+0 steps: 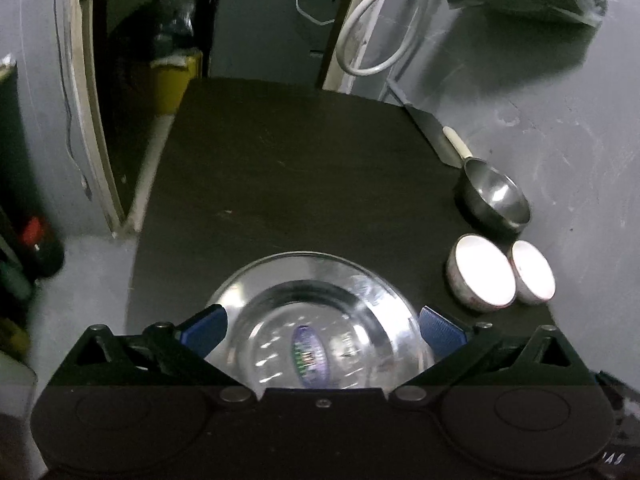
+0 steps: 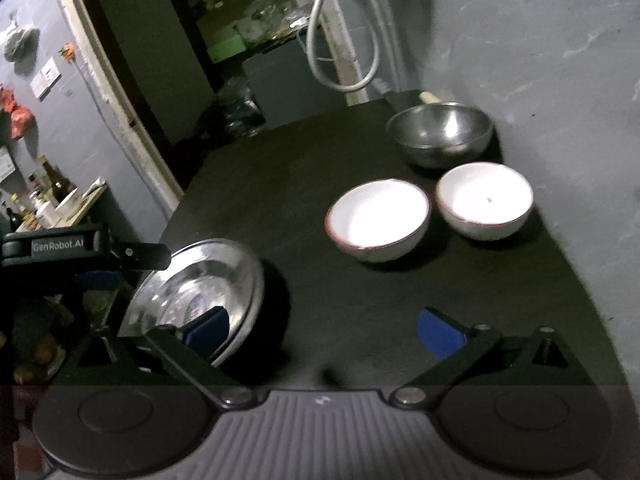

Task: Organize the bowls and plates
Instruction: 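Lower the logo plate into the basin and open the left gripper, then move the left tool toward the steel saucepan with cream handle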

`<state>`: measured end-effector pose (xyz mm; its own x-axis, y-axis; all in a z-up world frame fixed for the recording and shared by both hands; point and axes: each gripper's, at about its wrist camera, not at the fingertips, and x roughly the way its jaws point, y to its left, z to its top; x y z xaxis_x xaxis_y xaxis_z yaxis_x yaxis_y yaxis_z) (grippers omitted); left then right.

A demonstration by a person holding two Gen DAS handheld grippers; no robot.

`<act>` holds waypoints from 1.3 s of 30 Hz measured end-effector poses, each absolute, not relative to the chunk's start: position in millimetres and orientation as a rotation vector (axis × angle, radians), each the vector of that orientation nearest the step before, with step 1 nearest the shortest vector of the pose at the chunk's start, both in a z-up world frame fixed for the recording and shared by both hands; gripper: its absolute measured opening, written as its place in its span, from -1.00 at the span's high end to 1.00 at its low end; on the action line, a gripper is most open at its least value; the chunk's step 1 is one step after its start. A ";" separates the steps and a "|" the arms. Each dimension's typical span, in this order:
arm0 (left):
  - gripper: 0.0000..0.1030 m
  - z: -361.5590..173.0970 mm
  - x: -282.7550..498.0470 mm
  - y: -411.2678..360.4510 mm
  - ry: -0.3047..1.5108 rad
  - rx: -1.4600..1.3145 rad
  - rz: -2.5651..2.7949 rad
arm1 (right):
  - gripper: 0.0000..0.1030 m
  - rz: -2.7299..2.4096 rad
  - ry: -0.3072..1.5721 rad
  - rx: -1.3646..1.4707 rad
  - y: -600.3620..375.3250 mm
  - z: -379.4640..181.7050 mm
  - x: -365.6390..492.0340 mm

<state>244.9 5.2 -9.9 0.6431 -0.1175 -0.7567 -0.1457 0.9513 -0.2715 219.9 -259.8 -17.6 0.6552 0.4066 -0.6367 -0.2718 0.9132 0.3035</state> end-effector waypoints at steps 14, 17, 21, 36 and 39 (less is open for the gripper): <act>-0.98 -3.3 352.0 -47.1 0.779 -0.329 -0.103 | -1.00 0.277 0.605 0.227 -299.4 1.2 295.7; -0.98 0.2 383.8 -65.5 0.750 -0.294 -0.142 | -1.00 0.256 0.592 0.271 -304.8 1.1 315.9; -0.98 0.4 422.8 -84.0 0.737 -0.275 -0.180 | -1.00 0.236 0.630 0.340 -310.8 -5.7 337.6; -0.98 -20.9 499.3 -118.5 0.817 -0.213 -0.208 | -0.95 0.185 0.654 0.417 -306.6 -32.1 376.5; -0.98 -24.1 503.0 -121.0 0.835 -0.208 -0.213 | -0.91 0.167 0.658 0.445 -308.5 -37.2 379.6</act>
<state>503.1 -121.0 -24.1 0.6522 -0.2676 -0.7093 0.1050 0.9585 -0.2650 379.6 -308.4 -37.2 0.7822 0.2873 -0.5528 -0.0104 0.8932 0.4495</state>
